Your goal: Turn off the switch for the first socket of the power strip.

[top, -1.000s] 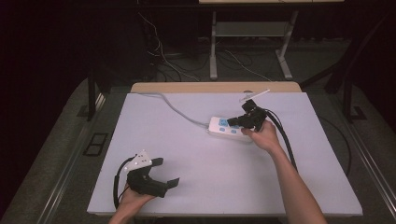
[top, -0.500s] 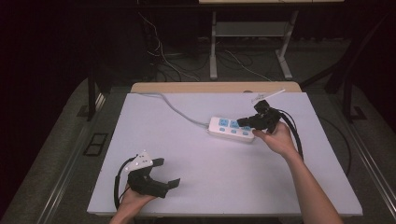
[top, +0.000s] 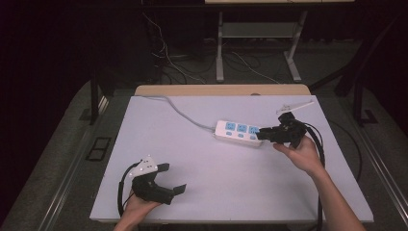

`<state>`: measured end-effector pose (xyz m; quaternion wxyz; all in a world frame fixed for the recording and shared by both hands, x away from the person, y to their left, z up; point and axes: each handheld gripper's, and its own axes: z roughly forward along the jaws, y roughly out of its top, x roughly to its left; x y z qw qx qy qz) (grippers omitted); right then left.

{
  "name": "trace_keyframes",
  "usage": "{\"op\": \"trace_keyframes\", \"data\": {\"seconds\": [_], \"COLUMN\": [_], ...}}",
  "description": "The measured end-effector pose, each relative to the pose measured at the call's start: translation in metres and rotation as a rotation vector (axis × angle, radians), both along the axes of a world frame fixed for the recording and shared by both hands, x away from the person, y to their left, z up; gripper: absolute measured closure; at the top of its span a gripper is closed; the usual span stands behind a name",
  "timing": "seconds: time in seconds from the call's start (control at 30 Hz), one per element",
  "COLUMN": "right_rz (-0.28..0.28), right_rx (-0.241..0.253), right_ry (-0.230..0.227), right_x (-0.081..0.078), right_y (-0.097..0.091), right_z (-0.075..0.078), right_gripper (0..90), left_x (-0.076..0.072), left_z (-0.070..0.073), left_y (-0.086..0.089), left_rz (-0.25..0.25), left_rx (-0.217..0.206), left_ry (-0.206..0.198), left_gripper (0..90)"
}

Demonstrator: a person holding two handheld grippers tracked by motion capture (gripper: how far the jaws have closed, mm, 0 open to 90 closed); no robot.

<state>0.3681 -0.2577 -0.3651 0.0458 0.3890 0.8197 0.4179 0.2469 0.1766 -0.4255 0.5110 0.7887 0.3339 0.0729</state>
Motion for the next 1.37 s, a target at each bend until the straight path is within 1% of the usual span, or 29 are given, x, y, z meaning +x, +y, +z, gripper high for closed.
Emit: {"op": "trace_keyframes", "data": {"seconds": [0.03, 0.17, 0.2, 0.27, 0.3, 0.37, 0.4, 0.5, 0.57, 0.7, 0.83, 0.9, 1.03, 1.1, 1.37], "right_rz": [-0.016, -0.062, -0.072, -0.085, -0.084, -0.086, -0.092, -0.082, -0.088, -0.091, -0.090, -0.088, -0.102, -0.107, -0.116], "right_rx": [0.009, 0.032, 0.036, 0.044, 0.047, 0.042, 0.034, 0.045, 0.046, 0.068, 0.089, 0.096, 0.110, 0.104, 0.106], "right_ry": [0.003, -0.019, -0.019, -0.024, -0.022, -0.026, -0.022, -0.022, -0.026, -0.028, -0.005, 0.002, -0.001, -0.008, -0.010], "right_x": [-0.003, -0.014, -0.017, -0.022, -0.026, -0.033, -0.036, -0.047, -0.055, -0.070, -0.084, -0.089, -0.099, -0.104, -0.120], "right_y": [-0.002, -0.009, -0.010, -0.013, -0.013, -0.015, -0.015, -0.017, -0.019, -0.025, -0.031, -0.034, -0.039, -0.041, -0.042], "right_z": [0.000, 0.002, 0.002, 0.003, 0.003, 0.004, 0.003, 0.000, -0.003, -0.012, -0.023, -0.028, -0.037, -0.041, -0.059], "right_gripper": [59.0, 38.2, 32.0, 16.6, 10.6, 7.4, 0.5, 0.2, 0.2, 0.2, 0.1, 0.2, 0.2, 0.2, 0.2], "left_x": [0.000, 0.000, 0.000, 0.000, 0.000, -0.001, -0.001, -0.001, -0.001, -0.001, -0.001, -0.001, -0.001, -0.001, 0.000], "left_z": [0.000, 0.000, 0.000, 0.000, 0.000, 0.000, 0.000, 0.000, 0.000, 0.000, 0.000, 0.000, 0.000, 0.000, -0.001], "left_y": [0.000, 0.000, 0.000, -0.001, -0.001, -0.001, -0.001, -0.001, 0.000, 0.000, 0.000, 0.000, 0.000, 0.001, 0.000], "left_rz": [0.000, 0.000, 0.000, 0.000, 0.001, 0.001, 0.001, 0.002, 0.002, 0.005, 0.005, 0.007, 0.009, 0.009, 0.005], "left_rx": [0.000, -0.002, -0.002, -0.003, -0.003, -0.004, -0.004, -0.003, -0.002, -0.003, -0.002, -0.003, -0.003, -0.002, -0.001], "left_ry": [0.001, 0.001, 0.001, 0.002, 0.002, 0.004, 0.004, 0.003, 0.003, 0.003, 0.004, 0.005, 0.009, 0.009, 0.015], "left_gripper": [0.0, 0.0, 0.0, 0.0, 0.0, 0.0, 0.0, 0.0, 0.0, 0.0, 0.0, 0.0, 0.0, 0.0, 0.0]}}
